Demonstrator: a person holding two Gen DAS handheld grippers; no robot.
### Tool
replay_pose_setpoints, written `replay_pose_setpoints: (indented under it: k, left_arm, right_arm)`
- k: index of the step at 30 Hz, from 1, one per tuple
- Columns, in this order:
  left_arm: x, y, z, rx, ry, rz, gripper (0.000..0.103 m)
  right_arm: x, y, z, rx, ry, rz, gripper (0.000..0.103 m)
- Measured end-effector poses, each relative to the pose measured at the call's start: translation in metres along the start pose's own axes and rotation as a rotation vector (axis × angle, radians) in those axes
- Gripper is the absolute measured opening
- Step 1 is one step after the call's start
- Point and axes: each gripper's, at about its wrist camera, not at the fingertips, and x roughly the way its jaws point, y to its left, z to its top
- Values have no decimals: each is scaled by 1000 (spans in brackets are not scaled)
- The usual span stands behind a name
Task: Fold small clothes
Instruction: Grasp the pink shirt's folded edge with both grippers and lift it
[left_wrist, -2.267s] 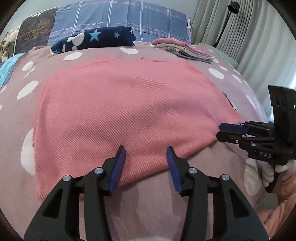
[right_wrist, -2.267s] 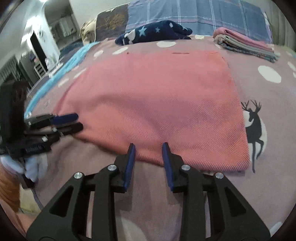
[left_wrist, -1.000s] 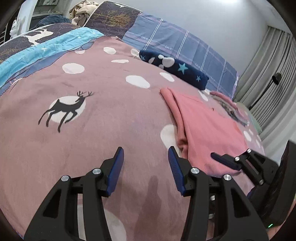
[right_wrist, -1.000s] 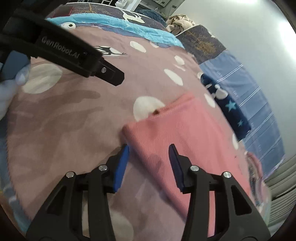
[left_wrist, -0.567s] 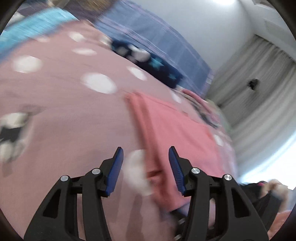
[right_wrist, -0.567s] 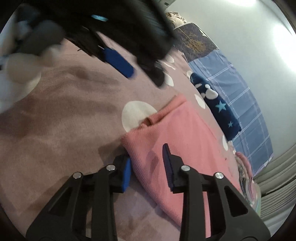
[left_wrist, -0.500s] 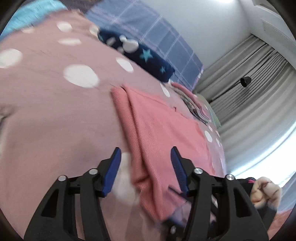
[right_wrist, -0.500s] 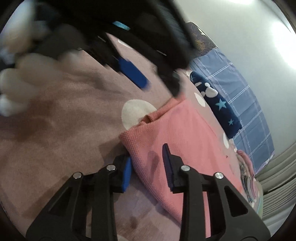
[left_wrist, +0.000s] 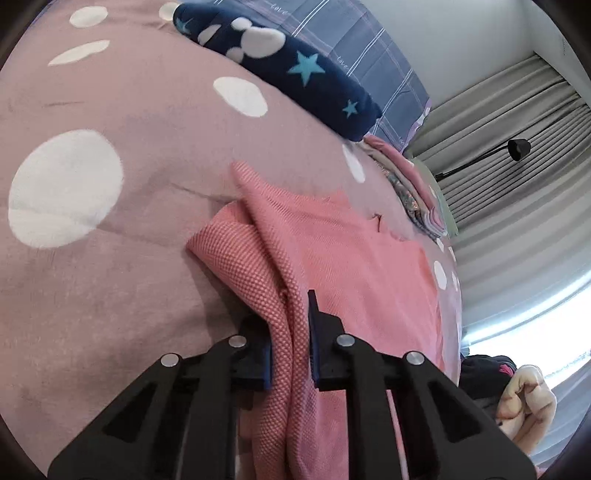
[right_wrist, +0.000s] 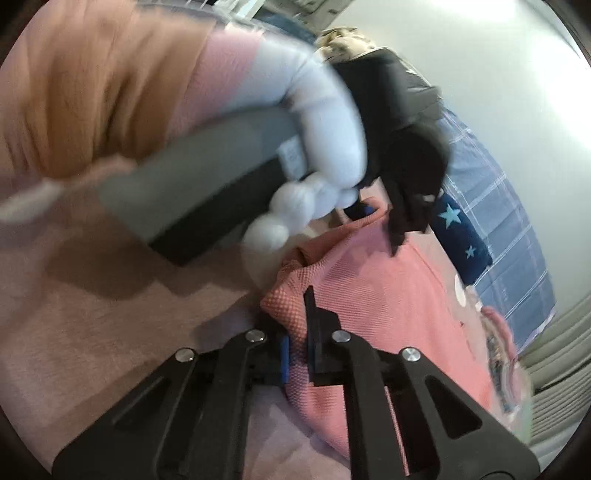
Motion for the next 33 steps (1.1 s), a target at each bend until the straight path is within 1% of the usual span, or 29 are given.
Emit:
replay_pose_setpoints:
  k: [5, 9, 14, 16, 20, 21, 25, 26, 28, 33]
  left_arm:
    - [-12, -16, 9, -26, -49, -35, 14]
    - [-14, -47, 11, 28, -78, -22, 14]
    - [-6, -88, 14, 65, -90, -21, 14]
    - [1, -106, 14, 86, -84, -22, 14]
    - [21, -141, 13, 149, -62, 4, 14]
    - [27, -150, 12, 158, -55, 6, 14]
    - [51, -176, 8, 185, -30, 8, 14]
    - [60, -184, 7, 191, -22, 16, 14]
    - [73, -194, 5, 197, -7, 22, 14]
    - [103, -218, 3, 205, 25, 52, 14]
  right_arm:
    - [-26, -53, -10, 188, -75, 26, 5]
    - [-40, -89, -21, 319, -100, 46, 5]
    - [-55, -126, -48, 466, -121, 58, 5]
    - [-61, -143, -64, 545, -135, 74, 5]
    - [-75, -170, -96, 685, -166, 109, 5]
    - [-76, -178, -106, 729, -174, 129, 5]
    - [-78, -207, -150, 917, -198, 265, 5]
    - [-78, -212, -160, 953, -200, 287, 5]
    - [-79, -221, -179, 1005, -205, 315, 5]
    - [-86, -233, -208, 1091, -222, 338, 5]
